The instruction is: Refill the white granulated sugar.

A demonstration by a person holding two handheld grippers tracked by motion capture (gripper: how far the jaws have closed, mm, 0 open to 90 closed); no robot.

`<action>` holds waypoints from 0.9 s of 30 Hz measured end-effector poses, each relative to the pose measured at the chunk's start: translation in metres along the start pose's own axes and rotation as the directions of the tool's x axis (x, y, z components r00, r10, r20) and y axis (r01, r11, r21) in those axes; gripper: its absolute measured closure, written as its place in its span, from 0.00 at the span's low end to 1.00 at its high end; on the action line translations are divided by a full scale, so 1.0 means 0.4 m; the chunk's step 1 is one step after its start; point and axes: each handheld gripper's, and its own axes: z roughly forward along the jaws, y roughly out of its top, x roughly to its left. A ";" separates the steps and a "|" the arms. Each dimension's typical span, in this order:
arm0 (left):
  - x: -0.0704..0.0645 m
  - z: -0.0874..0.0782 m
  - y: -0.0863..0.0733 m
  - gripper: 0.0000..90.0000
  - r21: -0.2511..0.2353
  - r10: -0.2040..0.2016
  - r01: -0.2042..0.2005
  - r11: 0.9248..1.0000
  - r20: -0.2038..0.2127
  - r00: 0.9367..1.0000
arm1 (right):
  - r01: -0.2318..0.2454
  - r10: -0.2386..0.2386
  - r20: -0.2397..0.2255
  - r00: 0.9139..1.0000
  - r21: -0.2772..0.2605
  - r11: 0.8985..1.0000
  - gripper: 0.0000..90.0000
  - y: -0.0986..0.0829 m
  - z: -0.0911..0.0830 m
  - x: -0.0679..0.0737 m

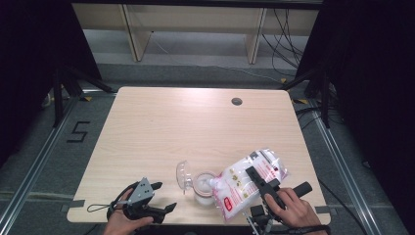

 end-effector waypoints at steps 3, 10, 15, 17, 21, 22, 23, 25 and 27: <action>0.001 0.001 0.000 0.18 -0.002 0.000 0.000 1.000 0.001 1.000 | 0.011 -0.011 0.005 1.000 -0.008 1.000 0.79 0.000 0.000 -0.003; -0.002 -0.001 0.001 0.18 0.002 -0.005 0.005 1.000 0.002 1.000 | 0.004 -0.004 0.013 1.000 -0.002 1.000 0.79 0.001 -0.002 -0.004; 0.001 0.000 0.000 0.18 0.004 0.004 -0.004 1.000 0.001 1.000 | 0.012 -0.012 0.005 1.000 0.010 1.000 0.79 0.002 -0.004 -0.005; 0.000 0.000 0.000 0.18 0.004 0.004 -0.004 1.000 0.001 1.000 | 0.016 -0.016 0.003 1.000 0.010 1.000 0.79 0.003 -0.004 -0.005; 0.001 0.001 0.000 0.18 0.003 0.001 -0.001 1.000 0.005 1.000 | 0.029 -0.029 0.019 0.999 -0.005 1.000 0.79 0.003 -0.002 -0.008; 0.001 0.000 0.000 0.18 0.008 0.002 -0.002 1.000 0.003 1.000 | 0.030 -0.030 0.010 0.999 -0.003 1.000 0.79 0.002 -0.002 -0.011; 0.001 0.000 0.000 0.18 0.008 0.002 -0.002 1.000 0.003 1.000 | 0.030 -0.030 0.010 0.999 -0.003 1.000 0.79 0.002 -0.002 -0.011; 0.001 0.001 0.000 0.18 0.010 0.010 -0.010 1.000 0.007 1.000 | 0.009 -0.009 0.002 1.000 0.013 1.000 0.79 0.001 -0.005 -0.007; 0.001 0.002 -0.001 0.18 0.004 0.001 -0.001 1.000 0.006 1.000 | 0.016 -0.016 0.004 1.000 0.016 1.000 0.79 0.001 -0.005 -0.007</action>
